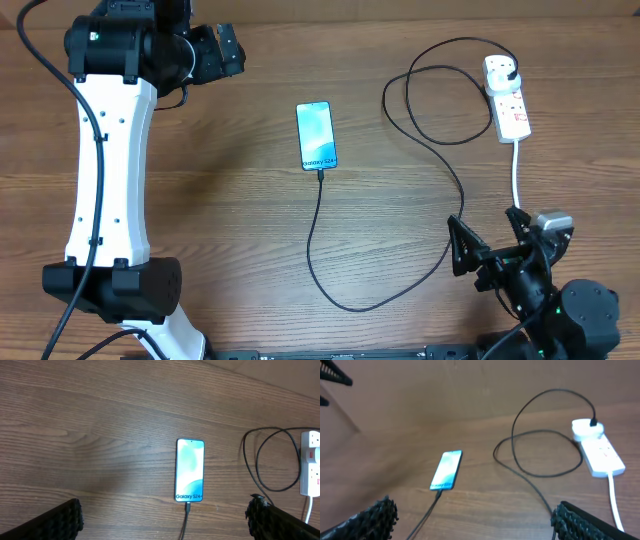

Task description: Plug charger to phone and switch on socket

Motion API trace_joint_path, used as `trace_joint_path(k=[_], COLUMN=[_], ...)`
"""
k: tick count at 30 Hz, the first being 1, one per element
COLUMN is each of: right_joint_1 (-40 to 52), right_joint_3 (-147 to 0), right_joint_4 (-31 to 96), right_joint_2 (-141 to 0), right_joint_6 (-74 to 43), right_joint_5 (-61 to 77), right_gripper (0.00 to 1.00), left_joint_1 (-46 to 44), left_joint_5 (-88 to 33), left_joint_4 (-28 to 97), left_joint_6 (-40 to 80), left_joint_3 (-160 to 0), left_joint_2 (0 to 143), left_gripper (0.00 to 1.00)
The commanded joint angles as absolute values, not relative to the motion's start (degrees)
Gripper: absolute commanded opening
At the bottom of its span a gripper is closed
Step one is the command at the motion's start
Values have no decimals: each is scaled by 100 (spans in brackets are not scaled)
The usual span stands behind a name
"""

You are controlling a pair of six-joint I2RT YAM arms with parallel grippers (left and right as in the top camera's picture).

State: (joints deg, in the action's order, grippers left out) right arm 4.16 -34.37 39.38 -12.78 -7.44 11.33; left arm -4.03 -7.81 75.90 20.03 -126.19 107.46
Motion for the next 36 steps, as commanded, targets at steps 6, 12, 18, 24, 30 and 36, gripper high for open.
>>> trace_joint_path(k=[6,12,18,24,30,36], right_joint_1=[449,449,449,449,449,449], right_joint_3=[-2292,-1691,-1227,-812,-587,-283], right_joint_4=[2766,1723,961,410,-40,-725], right_joint_2=[-436,-320,-303,-12,-12,-12], right_joint_6=[-698,-698,-698,-698,-698,-698], right_joint_5=[1009,1009,987,985,956,897], right_gripper=[100,100,100,100,100,100], left_joint_1=[-419,-419,-419,-419,-419,-419], left_joint_5=[-705,-703,-703,-705,-703,-703], left_joint_4=[7607,7607,7607,7607,7607,7607], left_joint_6=[2102,2102,2102,2102,2102,2102], left_joint_3=[-12613,-12613,-12613,-12613,-12613,-12613], left_joint_2=[10774,10774,10774,10774,10774,10774], left_gripper=[100,100,100,100,100,100])
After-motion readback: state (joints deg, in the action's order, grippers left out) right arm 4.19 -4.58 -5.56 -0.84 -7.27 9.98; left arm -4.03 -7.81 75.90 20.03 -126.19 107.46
